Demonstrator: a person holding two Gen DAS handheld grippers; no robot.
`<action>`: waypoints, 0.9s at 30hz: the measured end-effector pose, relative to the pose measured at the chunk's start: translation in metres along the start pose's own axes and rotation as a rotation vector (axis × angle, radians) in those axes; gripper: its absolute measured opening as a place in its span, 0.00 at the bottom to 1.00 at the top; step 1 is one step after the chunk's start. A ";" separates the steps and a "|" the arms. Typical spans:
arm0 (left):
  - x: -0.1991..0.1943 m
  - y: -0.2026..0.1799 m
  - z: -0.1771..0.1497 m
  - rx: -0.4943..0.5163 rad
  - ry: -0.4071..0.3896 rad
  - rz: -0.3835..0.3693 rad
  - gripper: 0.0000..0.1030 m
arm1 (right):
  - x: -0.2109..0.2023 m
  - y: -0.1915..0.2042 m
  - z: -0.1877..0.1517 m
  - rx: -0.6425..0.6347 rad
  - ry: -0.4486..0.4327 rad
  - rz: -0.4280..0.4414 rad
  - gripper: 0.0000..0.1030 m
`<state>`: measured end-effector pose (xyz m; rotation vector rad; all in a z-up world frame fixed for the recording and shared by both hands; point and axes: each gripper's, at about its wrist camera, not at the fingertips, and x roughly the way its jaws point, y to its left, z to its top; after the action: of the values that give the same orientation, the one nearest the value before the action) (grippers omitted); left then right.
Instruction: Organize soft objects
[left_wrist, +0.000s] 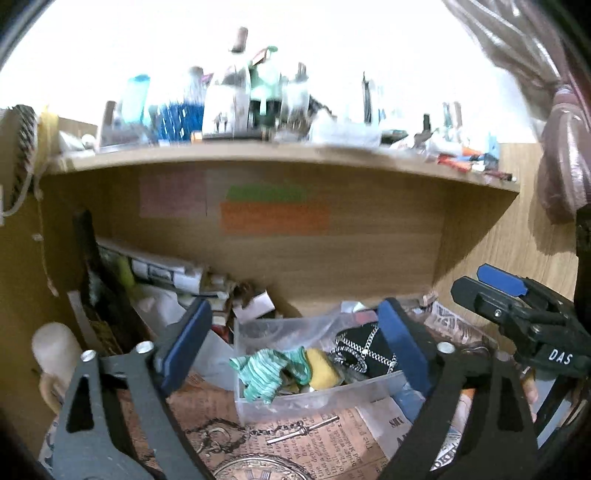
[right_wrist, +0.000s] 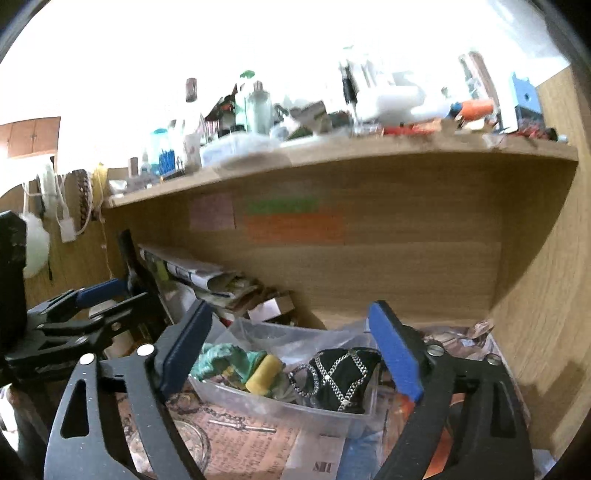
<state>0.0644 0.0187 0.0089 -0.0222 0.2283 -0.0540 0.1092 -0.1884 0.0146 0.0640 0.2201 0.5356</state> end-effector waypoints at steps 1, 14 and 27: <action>-0.005 -0.001 0.001 0.004 -0.012 0.002 0.97 | -0.003 0.000 0.001 0.003 -0.009 0.001 0.90; -0.030 -0.013 -0.001 0.041 -0.052 0.039 1.00 | -0.029 0.006 -0.002 0.010 -0.062 -0.003 1.00; -0.027 -0.014 -0.004 0.039 -0.046 0.045 1.00 | -0.030 0.010 -0.004 -0.012 -0.060 -0.010 1.00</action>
<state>0.0360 0.0057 0.0115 0.0208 0.1812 -0.0134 0.0778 -0.1950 0.0177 0.0675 0.1582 0.5240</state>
